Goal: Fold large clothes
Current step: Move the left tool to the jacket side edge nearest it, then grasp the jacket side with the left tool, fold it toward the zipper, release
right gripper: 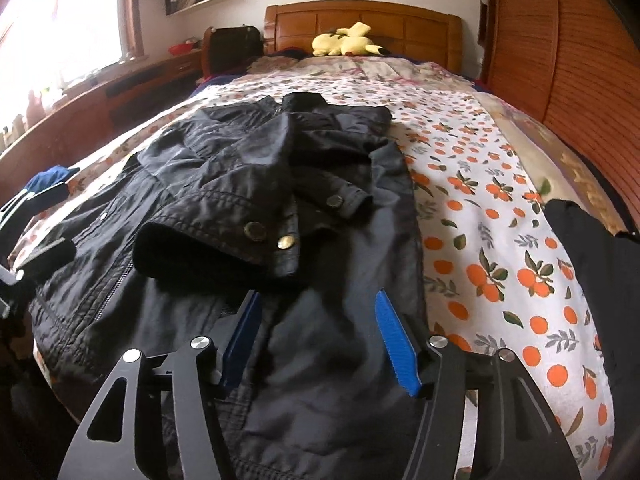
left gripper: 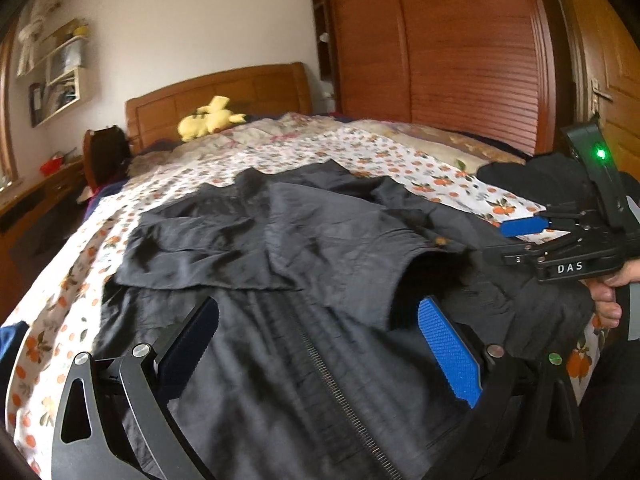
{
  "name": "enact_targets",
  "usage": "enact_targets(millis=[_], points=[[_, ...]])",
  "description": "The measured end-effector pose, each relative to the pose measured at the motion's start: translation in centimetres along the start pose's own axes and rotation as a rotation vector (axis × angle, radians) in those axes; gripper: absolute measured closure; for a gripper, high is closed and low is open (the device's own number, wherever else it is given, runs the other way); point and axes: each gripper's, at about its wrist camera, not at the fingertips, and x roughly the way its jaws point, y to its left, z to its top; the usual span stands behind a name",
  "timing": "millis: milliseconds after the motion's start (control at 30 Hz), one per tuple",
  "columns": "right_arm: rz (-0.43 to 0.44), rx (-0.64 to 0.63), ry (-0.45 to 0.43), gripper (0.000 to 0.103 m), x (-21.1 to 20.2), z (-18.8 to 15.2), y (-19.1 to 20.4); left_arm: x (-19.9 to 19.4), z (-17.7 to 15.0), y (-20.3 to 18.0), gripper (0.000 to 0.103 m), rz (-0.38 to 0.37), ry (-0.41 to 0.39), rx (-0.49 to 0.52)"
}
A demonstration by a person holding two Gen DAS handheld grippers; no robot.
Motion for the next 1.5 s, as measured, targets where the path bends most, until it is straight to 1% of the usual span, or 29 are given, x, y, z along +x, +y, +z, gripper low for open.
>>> enact_targets(millis=[200,400,467,633,733,800,867,967,1067,1100,1133,1167,1200,1233,1267,1300,1400,1500], points=[[-0.009,-0.008,-0.019,0.043,-1.0,-0.9,-1.5,2.9,2.3,-2.7,0.002,-0.043,0.068,0.039],[0.036,0.027,-0.036,0.043,-2.4,-2.3,-3.1,5.9,4.2,-5.2,0.002,-0.072,0.142,0.068],[0.045,0.025,-0.036,0.043,-2.7,-2.6,-3.2,6.7,4.5,-6.1,0.002,-0.081,0.164,0.086],[0.029,-0.004,-0.069,0.041,-4.3,-2.8,-3.1,9.0,4.5,-8.3,0.003,-0.098,0.227,0.124],[0.027,0.004,-0.083,0.04,-4.9,-2.7,-3.4,10.2,4.6,-8.8,0.009,-0.117,0.266,0.109],[0.027,0.011,-0.094,0.04,-5.3,-2.6,-3.6,10.9,4.7,-9.1,0.012,-0.138,0.289,0.099],[0.027,0.018,-0.104,0.04,-5.6,-2.5,-3.8,11.7,4.8,-9.6,0.012,-0.136,0.309,0.102],[0.028,0.021,-0.115,0.039,-5.9,-2.3,-4.0,12.8,5.0,-10.5,0.017,-0.12,0.329,0.128],[0.03,0.026,-0.121,0.039,-5.9,-2.1,-4.1,13.3,4.8,-11.4,0.028,-0.077,0.337,0.176],[0.03,0.027,-0.121,0.039,-5.8,-2.0,-4.1,13.4,4.8,-11.5,0.033,-0.074,0.336,0.186],[0.031,0.028,-0.121,0.039,-5.8,-1.9,-4.1,13.3,4.8,-11.5,0.049,-0.078,0.334,0.187],[0.033,0.027,-0.123,0.039,-5.9,-1.9,-4.1,13.3,4.9,-11.4,0.059,-0.084,0.335,0.185],[0.033,0.027,-0.124,0.039,-5.9,-1.9,-4.1,13.2,5.0,-11.2,0.077,-0.104,0.337,0.175],[0.035,0.028,-0.125,0.039,-5.8,-1.9,-4.1,12.8,5.2,-11.0,0.089,-0.125,0.331,0.155],[0.037,0.028,-0.126,0.039,-5.8,-1.8,-4.0,12.2,5.5,-10.7,0.095,-0.119,0.312,0.143],[0.039,0.028,-0.125,0.039,-5.7,-1.8,-4.0,11.6,5.9,-10.5,0.099,-0.106,0.287,0.136],[0.043,0.025,-0.124,0.039,-5.4,-1.6,-3.8,9.8,7.0,-9.7,0.1,-0.079,0.226,0.122],[0.048,0.021,-0.126,0.039,-5.2,-1.3,-3.5,8.3,8.0,-8.5,0.1,-0.046,0.181,0.116]])
